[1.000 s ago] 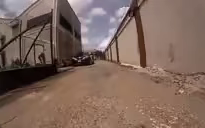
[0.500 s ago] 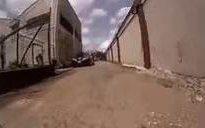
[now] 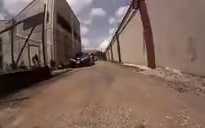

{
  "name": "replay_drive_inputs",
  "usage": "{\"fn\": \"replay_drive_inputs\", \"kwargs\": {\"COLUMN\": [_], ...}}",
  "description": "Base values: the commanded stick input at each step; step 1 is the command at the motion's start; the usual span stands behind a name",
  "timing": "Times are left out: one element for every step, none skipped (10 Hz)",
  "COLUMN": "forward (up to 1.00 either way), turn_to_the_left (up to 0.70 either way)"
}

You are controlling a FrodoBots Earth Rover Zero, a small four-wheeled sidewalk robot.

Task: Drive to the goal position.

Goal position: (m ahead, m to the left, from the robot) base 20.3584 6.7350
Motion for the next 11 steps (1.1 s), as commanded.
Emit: {"fn": "replay_drive_inputs", "kwargs": {"forward": [0.85, 0.85, 0.85, 0.85, 0.85, 0.85, 0.85, 0.85, 0.85, 0.85, 0.85], "turn_to_the_left": [0.00, 0.00, 0.00, -0.33, -0.34, -0.34, -0.20, 0.00, 0.00, 0.00, 0.00]}}
